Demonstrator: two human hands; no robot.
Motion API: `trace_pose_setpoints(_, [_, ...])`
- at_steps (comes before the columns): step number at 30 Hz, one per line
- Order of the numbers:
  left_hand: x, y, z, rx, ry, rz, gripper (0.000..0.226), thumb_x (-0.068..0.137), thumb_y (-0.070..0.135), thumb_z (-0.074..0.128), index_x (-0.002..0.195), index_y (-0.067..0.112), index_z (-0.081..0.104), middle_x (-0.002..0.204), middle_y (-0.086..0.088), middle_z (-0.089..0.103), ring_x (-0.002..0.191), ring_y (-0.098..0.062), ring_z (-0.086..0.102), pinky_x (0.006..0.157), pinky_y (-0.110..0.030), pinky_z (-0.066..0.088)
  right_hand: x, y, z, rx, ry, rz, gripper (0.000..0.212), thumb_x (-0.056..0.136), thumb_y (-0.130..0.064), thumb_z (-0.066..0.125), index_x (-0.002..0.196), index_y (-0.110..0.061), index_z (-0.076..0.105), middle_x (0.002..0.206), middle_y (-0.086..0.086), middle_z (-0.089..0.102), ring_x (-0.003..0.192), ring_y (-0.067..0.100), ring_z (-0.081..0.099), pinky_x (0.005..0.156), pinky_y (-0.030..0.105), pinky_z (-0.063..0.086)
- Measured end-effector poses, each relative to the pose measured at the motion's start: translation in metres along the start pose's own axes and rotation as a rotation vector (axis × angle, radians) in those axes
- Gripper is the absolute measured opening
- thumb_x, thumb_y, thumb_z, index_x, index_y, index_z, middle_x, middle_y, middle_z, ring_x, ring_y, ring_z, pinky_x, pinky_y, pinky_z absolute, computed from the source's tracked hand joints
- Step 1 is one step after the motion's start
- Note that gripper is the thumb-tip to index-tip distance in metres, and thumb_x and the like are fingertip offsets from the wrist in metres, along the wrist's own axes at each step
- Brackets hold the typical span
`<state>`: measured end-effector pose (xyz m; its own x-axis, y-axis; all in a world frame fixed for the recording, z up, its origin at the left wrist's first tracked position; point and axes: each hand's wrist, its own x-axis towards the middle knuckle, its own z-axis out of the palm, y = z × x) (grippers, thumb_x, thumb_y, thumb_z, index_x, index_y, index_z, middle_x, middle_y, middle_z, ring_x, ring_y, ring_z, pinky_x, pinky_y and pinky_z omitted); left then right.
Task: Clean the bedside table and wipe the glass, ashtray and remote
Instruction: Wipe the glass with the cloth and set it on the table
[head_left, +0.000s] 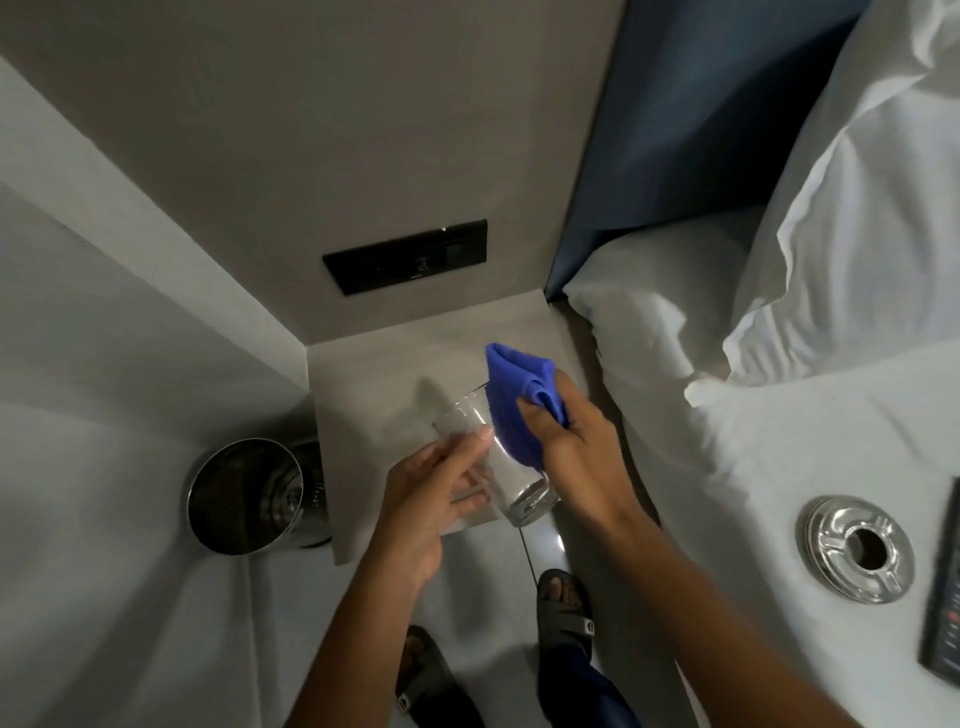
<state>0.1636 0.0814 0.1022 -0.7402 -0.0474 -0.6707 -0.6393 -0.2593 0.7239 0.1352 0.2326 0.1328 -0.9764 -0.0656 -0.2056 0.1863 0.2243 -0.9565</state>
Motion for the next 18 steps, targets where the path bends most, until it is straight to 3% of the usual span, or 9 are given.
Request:
trace_pose_setpoints(2, [0.005,0.001,0.003,-0.115,0.078,-0.037,0.063,0.049,0.055,0.089,0.095,0.015,0.076,0.091,-0.008,0.078,0.085,-0.02,0.076,0.067,-0.028,0.06,-0.008,0.008,-0.005,0.095,0.064,0.068,0.043,0.099,-0.021,0.048,0.12,-0.059,0.054,0.107,-0.029,0.065,0.1,-0.004,0.062,0.076,0.008,0.05])
trace_pose_setpoints(4, [0.011,-0.002,0.007,-0.261,0.126,-0.05,0.075,0.054,0.046,0.087,0.116,0.01,0.066,0.105,-0.015,0.073,0.091,-0.025,0.075,0.068,-0.032,0.061,-0.017,0.02,-0.008,0.2,0.164,0.186,0.04,0.099,-0.021,0.048,0.119,-0.053,0.058,0.11,-0.019,0.068,0.102,0.005,0.064,0.086,0.025,0.054])
trace_pose_setpoints(6, [0.016,-0.007,0.012,-0.32,0.133,-0.028,0.083,0.063,0.032,0.086,0.136,0.021,0.048,0.12,-0.017,0.066,0.102,-0.032,0.071,0.073,-0.038,0.062,-0.023,0.03,-0.009,0.291,0.231,0.339,0.034,0.099,-0.021,0.049,0.112,-0.049,0.064,0.108,-0.007,0.071,0.1,0.014,0.067,0.091,0.043,0.054])
trace_pose_setpoints(8, [0.019,-0.013,0.02,-0.267,0.115,0.01,0.068,0.071,0.021,0.085,0.128,0.036,0.051,0.113,-0.013,0.071,0.098,-0.033,0.073,0.072,-0.04,0.062,-0.025,0.035,-0.01,0.438,0.234,0.445,0.028,0.098,-0.024,0.05,0.105,-0.045,0.067,0.107,-0.003,0.074,0.097,0.018,0.07,0.087,0.047,0.055])
trace_pose_setpoints(11, [0.02,-0.014,0.027,-0.035,0.133,0.057,0.052,0.057,0.03,0.088,0.102,0.034,0.062,0.106,-0.008,0.074,0.088,-0.021,0.076,0.067,-0.035,0.062,-0.014,0.037,-0.017,0.634,0.262,0.509,0.024,0.098,-0.023,0.05,0.112,-0.034,0.066,0.107,-0.002,0.075,0.099,0.024,0.071,0.088,0.052,0.055])
trace_pose_setpoints(13, [0.026,-0.012,0.026,0.194,0.163,0.068,0.065,0.04,0.045,0.085,0.099,0.032,0.06,0.103,-0.002,0.072,0.084,-0.012,0.074,0.066,-0.031,0.059,-0.003,0.038,-0.025,0.61,0.278,0.464,0.022,0.097,-0.021,0.051,0.106,-0.033,0.068,0.101,-0.002,0.076,0.096,0.023,0.072,0.083,0.046,0.057])
trace_pose_setpoints(15, [0.033,-0.008,0.025,0.428,0.096,0.068,0.078,0.035,0.052,0.082,0.106,0.033,0.056,0.095,0.004,0.072,0.08,-0.007,0.071,0.068,-0.028,0.055,0.006,0.037,-0.032,0.488,0.216,0.353,0.025,0.097,-0.02,0.052,0.105,-0.038,0.067,0.098,-0.008,0.075,0.094,0.016,0.071,0.073,0.028,0.058])
trace_pose_setpoints(18, [0.046,-0.002,0.028,0.711,-0.07,0.09,0.079,0.037,0.05,0.081,0.11,0.043,0.053,0.09,0.007,0.071,0.085,-0.011,0.07,0.078,-0.036,0.058,0.013,0.035,-0.045,0.117,0.025,0.088,0.035,0.096,-0.019,0.053,0.124,-0.04,0.059,0.114,-0.015,0.067,0.105,0.003,0.062,0.08,0.012,0.05])
